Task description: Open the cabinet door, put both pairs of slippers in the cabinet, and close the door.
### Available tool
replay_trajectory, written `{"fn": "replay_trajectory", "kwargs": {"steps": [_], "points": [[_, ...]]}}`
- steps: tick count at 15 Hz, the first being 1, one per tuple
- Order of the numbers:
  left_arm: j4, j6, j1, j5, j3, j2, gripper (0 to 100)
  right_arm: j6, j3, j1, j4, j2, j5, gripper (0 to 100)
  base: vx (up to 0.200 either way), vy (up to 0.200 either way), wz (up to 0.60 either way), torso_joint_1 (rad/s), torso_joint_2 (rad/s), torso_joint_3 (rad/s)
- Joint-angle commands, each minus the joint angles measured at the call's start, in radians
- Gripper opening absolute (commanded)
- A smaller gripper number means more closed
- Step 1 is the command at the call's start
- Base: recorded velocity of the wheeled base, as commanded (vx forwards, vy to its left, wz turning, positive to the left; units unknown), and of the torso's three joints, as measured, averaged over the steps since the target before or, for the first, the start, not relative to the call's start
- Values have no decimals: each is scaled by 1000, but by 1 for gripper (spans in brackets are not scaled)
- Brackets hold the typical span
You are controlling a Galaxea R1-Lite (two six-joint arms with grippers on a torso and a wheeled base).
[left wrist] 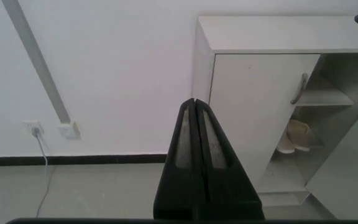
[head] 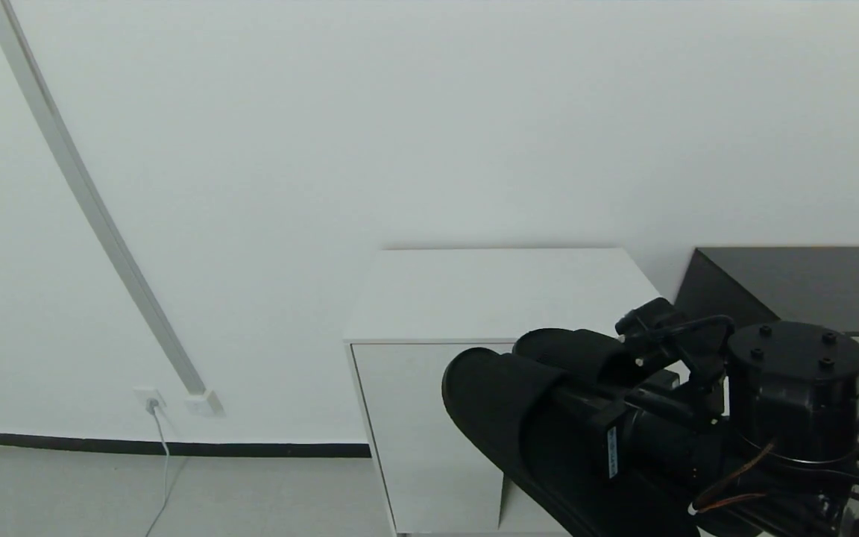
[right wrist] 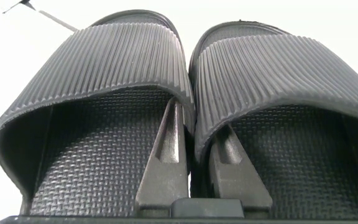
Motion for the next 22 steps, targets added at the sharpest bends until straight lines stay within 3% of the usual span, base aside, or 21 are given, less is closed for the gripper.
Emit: {"fn": "replay_trajectory", "kwargs": {"steps": [1, 6, 22], "points": [[0, -1, 0, 0, 0, 1, 0, 1, 0, 2, -1, 3, 0, 0, 0, -200, 0, 2, -2, -2], [0, -1, 0, 0, 0, 1, 0, 1, 3, 2, -2, 3, 0, 0, 0, -200, 0, 5, 3, 3], [0, -2, 0, 0, 0, 1, 0, 2, 8, 1, -2, 10, -1, 0, 0, 0, 0, 0, 0, 0]]}}
